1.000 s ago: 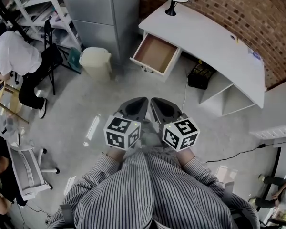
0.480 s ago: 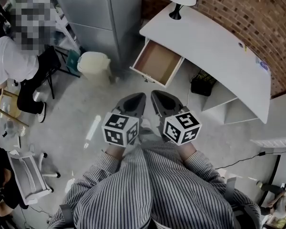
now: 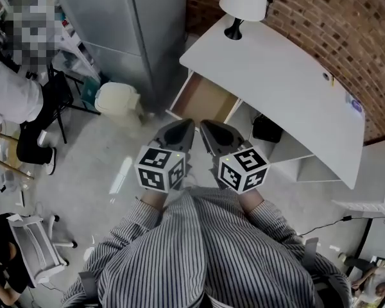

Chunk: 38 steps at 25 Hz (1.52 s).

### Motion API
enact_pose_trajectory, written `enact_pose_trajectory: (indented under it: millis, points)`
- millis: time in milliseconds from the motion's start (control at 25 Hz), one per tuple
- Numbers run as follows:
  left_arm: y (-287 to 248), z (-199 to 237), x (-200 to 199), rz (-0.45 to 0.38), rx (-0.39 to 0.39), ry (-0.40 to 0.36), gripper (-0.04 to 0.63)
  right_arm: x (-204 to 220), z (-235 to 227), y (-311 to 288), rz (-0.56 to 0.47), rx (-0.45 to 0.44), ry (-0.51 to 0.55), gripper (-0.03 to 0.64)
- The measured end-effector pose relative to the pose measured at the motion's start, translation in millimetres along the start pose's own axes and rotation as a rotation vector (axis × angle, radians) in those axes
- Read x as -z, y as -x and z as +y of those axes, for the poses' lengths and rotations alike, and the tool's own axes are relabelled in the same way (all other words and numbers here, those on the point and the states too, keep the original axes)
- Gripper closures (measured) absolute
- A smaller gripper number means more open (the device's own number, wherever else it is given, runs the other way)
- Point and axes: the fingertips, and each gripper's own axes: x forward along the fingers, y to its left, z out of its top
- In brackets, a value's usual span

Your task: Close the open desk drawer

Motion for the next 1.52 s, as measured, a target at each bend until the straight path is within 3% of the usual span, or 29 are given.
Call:
enact_pose_trajectory:
  millis: [200,560,1200,1520]
  points:
    - [-29.7,6.0,-6.0,0.016,-0.002,-0.002,0.583,-9.7,-34.0,-13.3,-0.007,0.018,-0.028,0.600]
    - [-43.3,23.0,11.2,0.078,-0.022,0.040,0.584,8.5,-55.4,-15.9,0.018,0.056,-0.091,0.600]
    - [-56.9,44.7,37.2,0.271,0.085,0.025,0.584,37.3,-74.3,-19.8,0.008,0.221,-0.291,0.600]
    - [-78.4,59.0,70.6,0.356,0.130,0.038,0.583,65.1,-92.7,-25.8,0.051,0.284,-0.320,0.600]
